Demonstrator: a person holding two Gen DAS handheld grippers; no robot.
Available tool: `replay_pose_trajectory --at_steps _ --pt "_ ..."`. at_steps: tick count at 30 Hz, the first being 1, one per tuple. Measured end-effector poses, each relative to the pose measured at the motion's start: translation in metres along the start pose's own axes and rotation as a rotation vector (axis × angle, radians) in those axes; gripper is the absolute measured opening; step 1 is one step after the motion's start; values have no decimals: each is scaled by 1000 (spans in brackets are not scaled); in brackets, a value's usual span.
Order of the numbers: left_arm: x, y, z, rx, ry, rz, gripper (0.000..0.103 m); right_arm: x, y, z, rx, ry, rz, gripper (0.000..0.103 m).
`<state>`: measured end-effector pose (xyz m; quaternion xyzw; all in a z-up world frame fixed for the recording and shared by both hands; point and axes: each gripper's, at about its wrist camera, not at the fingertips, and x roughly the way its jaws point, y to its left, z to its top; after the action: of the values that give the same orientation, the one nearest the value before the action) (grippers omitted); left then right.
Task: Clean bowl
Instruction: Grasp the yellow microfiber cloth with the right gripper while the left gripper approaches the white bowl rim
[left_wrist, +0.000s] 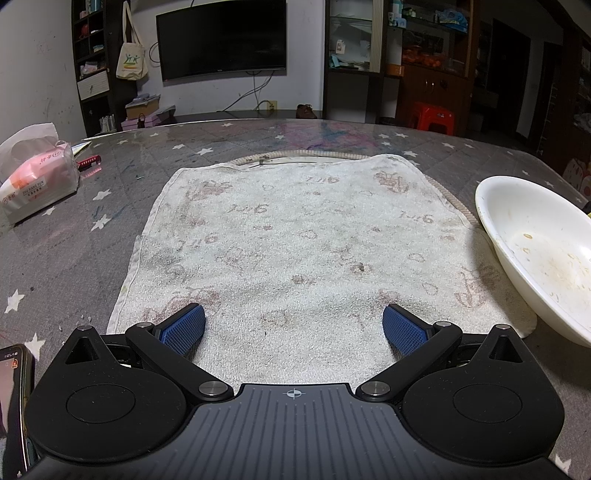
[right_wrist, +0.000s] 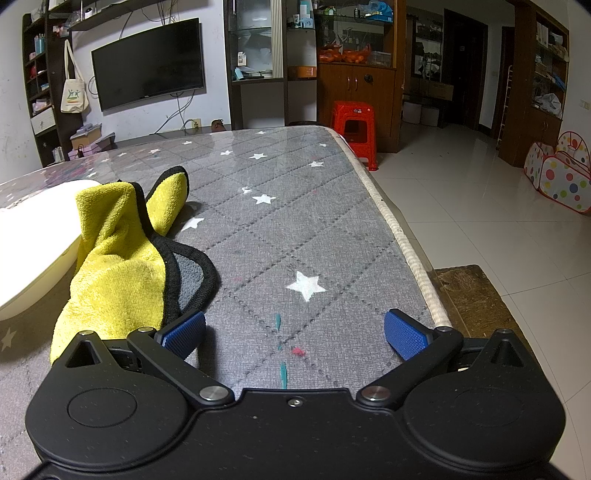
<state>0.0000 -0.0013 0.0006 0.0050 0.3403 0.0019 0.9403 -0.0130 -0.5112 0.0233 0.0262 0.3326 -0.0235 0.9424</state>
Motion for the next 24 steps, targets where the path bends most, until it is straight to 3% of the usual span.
replay_pose_trajectory --at_steps 6,14,18,24 --pt "-2 -7 2 -45 8 24 103 0 0 1 1 2 1 103" --pt "-27 -21 6 -48 1 3 103 -2 0 3 15 -3 4 103" --pt "-39 -22 8 -108 23 -9 103 -9 0 3 43 -14 11 103" --pt "-59 -32 10 -121 47 -31 103 -27 6 6 15 -37 57 103"
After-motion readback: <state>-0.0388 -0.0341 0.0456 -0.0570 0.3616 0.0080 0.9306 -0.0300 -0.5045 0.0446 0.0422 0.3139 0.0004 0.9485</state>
